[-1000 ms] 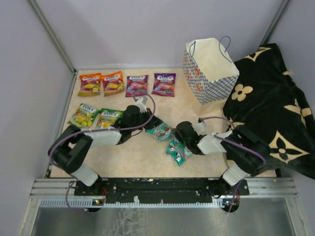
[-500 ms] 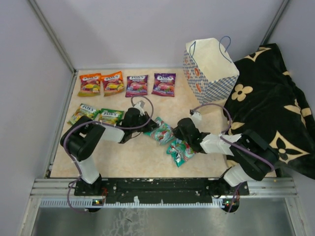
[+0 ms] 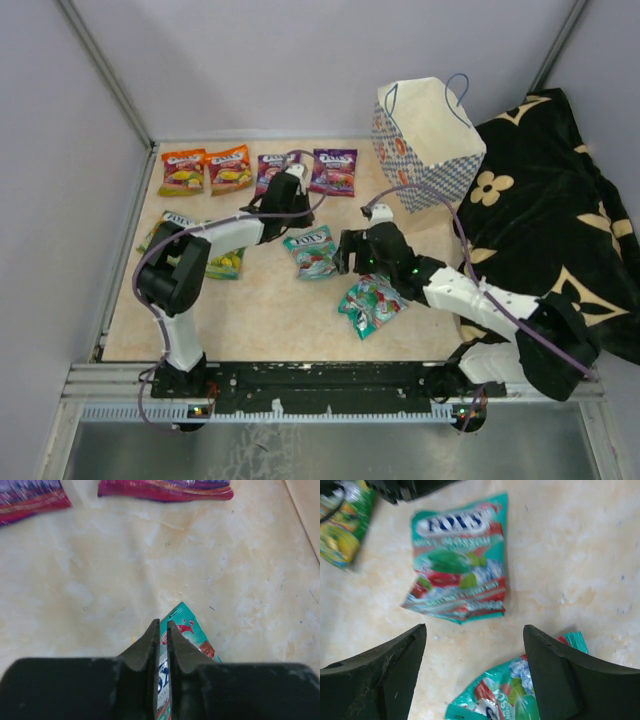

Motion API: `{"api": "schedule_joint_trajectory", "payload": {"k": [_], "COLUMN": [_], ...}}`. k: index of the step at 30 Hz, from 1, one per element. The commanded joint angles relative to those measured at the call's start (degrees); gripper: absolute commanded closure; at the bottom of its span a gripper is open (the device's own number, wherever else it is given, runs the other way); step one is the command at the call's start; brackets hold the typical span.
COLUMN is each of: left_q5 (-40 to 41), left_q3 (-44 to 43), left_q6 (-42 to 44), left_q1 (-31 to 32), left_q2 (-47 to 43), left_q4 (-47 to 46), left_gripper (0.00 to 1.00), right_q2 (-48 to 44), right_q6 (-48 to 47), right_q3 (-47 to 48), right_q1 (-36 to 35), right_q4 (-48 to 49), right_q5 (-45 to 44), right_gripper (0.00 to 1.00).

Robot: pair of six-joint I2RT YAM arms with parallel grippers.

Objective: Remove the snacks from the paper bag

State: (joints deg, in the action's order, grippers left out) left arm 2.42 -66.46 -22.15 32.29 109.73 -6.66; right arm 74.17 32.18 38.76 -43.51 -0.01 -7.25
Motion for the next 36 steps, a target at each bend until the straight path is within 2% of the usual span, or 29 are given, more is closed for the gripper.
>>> {"api": "schedule_joint_trajectory", "payload": {"k": [1,3,4,7,10,12,14,17,21,24,28,30,32,35,36], "left_q5": [-0.33,-1.19,-1.97,-4.90,-7.88,-10.30,-13.68,-18.31,-20.64,-22.23,-20.53,-19.22,-18.57,-19.52,-20.07], "left_q3": [-4.61,-5.20,-4.96,-0.94,6.07,8.93,10.54,12.60,15.27,16.51,15.93,14.88,13.10,10.89,10.22], "left_q6": [7.86,8.31,7.97,5.35,2.02,0.21,-1.37,-2.98,-3.96,-4.34,-3.35,-2.27,-1.04,0.90,1.73], "left_q1": [-1.18,-2.36,-3.24,-7.11,-10.77,-13.25,-14.87,-15.54,-15.76,-15.90,-15.86,-15.86,-15.86,-15.86,-15.86], "left_q2": [-9.56,-14.48,-17.03,-27.24,-36.74,-41.18,-44.14,-46.88,-48.03,-47.87,-48.06,-48.56,-49.38,-50.28,-50.39], "left_q4": [8.12,10.81,12.15,13.09,10.84,11.04,11.60,11.75,11.67,10.85,12.18,13.79,15.83,19.15,20.47], "left_gripper": [0.77,0.66,0.61,0.55,0.48,0.47,0.47,0.46,0.46,0.46,0.47,0.46,0.46,0.44,0.43], "right_q2": [-5.65,-2.86,-0.78,8.07,17.97,26.38,33.58,41.72,47.96,46.03,37.01,33.70,30.81,26.08,24.77], "right_q6": [-10.71,-12.59,-12.85,-11.94,-2.94,5.16,11.05,12.71,9.73,3.46,-12.59,-16.29,-17.06,-18.64,-19.70], "right_q3": [5.12,8.09,9.93,14.77,16.91,18.14,19.24,19.30,18.17,20.35,27.61,29.60,29.55,27.52,27.10], "right_q1": [-0.35,-0.40,-0.36,1.11,5.09,8.52,10.20,10.58,10.52,10.22,6.20,4.89,5.19,5.51,5.25], "right_q4": [4.84,7.74,8.54,13.43,26.87,36.82,43.42,45.04,39.95,28.78,5.73,2.10,2.89,4.05,2.97], "right_q5": [2.42,10.06,13.66,30.00,47.71,55.71,59.85,61.05,58.92,53.89,32.60,26.20,27.62,28.47,26.42], "right_gripper": [0.35,0.72,0.83,1.00,1.00,1.00,1.00,1.00,1.00,1.00,1.00,1.00,0.89,0.45,0.35]}}
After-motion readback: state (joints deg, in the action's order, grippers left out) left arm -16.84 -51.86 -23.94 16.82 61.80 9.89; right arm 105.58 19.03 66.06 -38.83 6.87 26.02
